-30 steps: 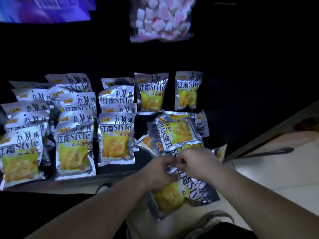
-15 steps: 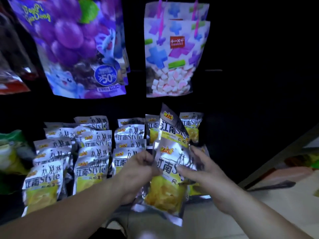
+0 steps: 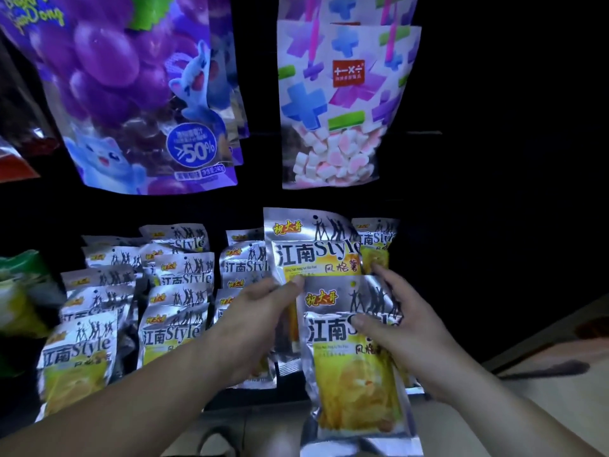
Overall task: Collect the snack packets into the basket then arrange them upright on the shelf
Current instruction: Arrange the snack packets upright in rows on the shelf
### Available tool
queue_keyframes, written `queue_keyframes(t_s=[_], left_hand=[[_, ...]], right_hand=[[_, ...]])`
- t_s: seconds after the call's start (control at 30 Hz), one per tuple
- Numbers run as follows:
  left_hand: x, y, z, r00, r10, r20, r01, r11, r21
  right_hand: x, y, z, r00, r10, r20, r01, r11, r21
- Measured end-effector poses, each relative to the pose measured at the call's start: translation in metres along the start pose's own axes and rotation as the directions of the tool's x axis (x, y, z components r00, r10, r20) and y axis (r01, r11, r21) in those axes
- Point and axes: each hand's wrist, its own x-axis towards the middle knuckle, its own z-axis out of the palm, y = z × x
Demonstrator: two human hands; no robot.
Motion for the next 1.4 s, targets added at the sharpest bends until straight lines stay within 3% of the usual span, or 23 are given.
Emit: queue_keyframes(t_s=[0.13,0.33,0.47,0.6,0.77,0.9,1.03,1.23,1.4], left_hand=[[0.000,0.002,0.003,0.998,0.059,-0.034,-0.058,0.998,0.037],[-0.003,-0.002,0.004,0.998,-0.017,-0.056,0.026,0.987,0.160],[0.000,-0.008,-0.007,0.991,0.001,-0.131,0.035,0.961,0.274],[0.001,-0.009,-0.012,0.986,-0.008,-0.164,0.049,0.968,0.246],[0.000,-0.009,-0.006,0.991,-0.015,-0.133,0.062,0.931,0.360],[0.005,-0.016,-0.011,0.990,-0.022,-0.140,0.074,0.923,0.379],[0.003,-0.015,-0.009,0.967,0.174,-0.189,-0.061,0.870,0.489],[0.006,-0.011,-0.004,0.903,0.412,-0.119,-0.270,0.762,0.589],[0.007,-0.017,-0.007,0.903,0.429,-0.027,-0.316,0.705,0.635]], right_hand=[[0.002,0.002,-0.005,0.990,-0.044,-0.135,0.033,0.996,-0.081],[0.004,0.002,-0.009,0.929,-0.251,-0.271,0.170,0.942,-0.288],[0.015,0.010,-0.024,0.909,-0.200,-0.367,0.059,0.930,-0.362],[0.021,0.016,-0.032,0.864,-0.136,-0.484,-0.055,0.932,-0.359],[0.022,0.020,-0.023,0.902,-0.102,-0.420,-0.071,0.924,-0.375],[0.025,0.020,-0.026,0.887,-0.083,-0.455,-0.131,0.898,-0.419],[0.024,0.022,-0.027,0.915,-0.014,-0.402,-0.164,0.899,-0.406],[0.026,0.028,-0.025,0.932,-0.020,-0.362,-0.139,0.902,-0.409],[0.022,0.032,-0.025,0.935,-0.021,-0.354,-0.133,0.905,-0.405]])
